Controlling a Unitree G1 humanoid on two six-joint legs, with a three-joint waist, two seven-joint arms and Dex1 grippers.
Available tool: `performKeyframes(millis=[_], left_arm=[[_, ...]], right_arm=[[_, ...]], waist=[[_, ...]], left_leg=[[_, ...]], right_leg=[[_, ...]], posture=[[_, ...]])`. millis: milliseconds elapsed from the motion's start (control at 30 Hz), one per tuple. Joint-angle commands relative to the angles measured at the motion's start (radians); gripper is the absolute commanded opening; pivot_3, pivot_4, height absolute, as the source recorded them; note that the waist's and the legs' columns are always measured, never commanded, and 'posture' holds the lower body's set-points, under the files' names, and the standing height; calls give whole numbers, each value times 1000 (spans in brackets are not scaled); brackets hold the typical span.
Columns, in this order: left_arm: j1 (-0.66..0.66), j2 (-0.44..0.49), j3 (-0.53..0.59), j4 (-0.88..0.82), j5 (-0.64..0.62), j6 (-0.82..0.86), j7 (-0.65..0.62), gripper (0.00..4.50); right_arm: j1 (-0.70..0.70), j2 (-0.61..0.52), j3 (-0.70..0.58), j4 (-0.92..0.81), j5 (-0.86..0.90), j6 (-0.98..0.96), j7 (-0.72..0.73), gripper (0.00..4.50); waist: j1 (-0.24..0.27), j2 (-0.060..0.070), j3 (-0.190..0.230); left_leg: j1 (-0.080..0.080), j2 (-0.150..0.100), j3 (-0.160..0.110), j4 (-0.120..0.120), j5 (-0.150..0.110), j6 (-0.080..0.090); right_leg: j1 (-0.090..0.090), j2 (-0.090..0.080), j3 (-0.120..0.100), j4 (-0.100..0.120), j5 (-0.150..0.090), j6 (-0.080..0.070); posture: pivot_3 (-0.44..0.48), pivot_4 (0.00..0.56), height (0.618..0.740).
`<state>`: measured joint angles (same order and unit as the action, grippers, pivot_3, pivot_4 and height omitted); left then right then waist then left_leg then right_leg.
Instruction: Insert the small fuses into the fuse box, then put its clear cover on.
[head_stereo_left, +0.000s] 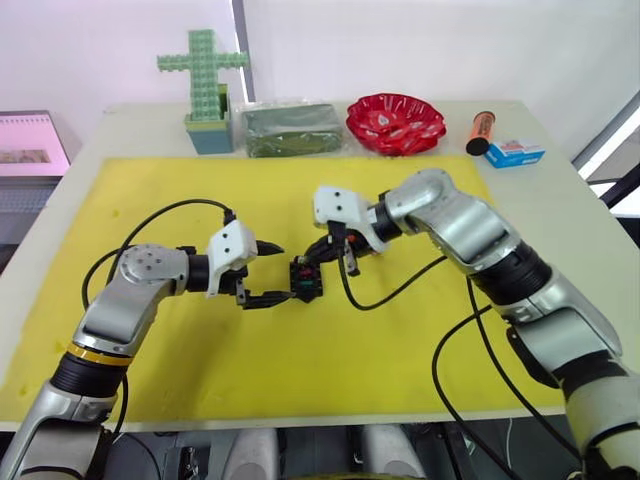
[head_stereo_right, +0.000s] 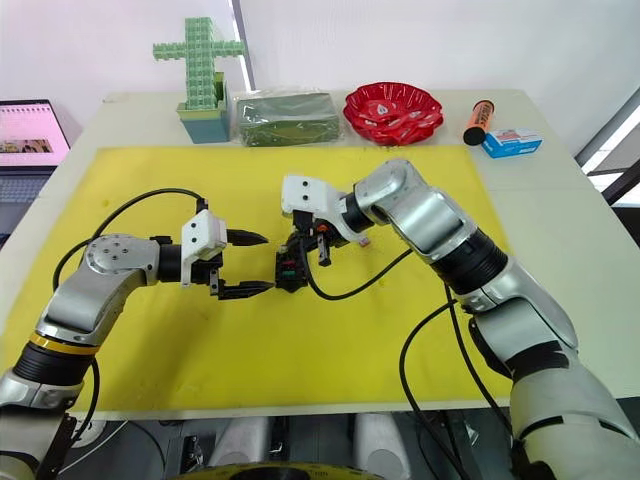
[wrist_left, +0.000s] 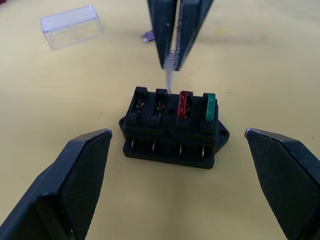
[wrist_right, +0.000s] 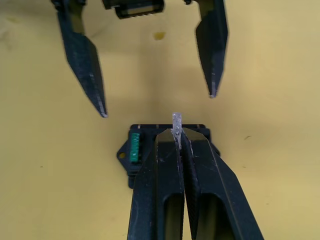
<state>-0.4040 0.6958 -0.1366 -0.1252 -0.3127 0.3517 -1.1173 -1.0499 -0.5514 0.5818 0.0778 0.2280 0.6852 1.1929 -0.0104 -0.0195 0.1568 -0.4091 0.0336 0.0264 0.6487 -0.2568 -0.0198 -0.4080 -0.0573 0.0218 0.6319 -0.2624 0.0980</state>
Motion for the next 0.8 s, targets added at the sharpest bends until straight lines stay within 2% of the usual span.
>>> performKeyframes(millis=[33,800], left_arm=[[-16,-1,-2,-6,7,-31,-12,4500],[-16,-23,-7,3,34,-48,5,4500]], right_arm=[[-37,23,-24,9,-20,15,17,39],[-33,84,-14,98,-133,38,43,39]], waist=[[-1,0,0],[-3,0,0]], left_leg=[[0,0,0,0,0,0],[0,0,0,0,0,0]], right_leg=[[0,0,0,0,0,0],[0,0,0,0,0,0]], posture=[[0,150,740],[0,150,740]])
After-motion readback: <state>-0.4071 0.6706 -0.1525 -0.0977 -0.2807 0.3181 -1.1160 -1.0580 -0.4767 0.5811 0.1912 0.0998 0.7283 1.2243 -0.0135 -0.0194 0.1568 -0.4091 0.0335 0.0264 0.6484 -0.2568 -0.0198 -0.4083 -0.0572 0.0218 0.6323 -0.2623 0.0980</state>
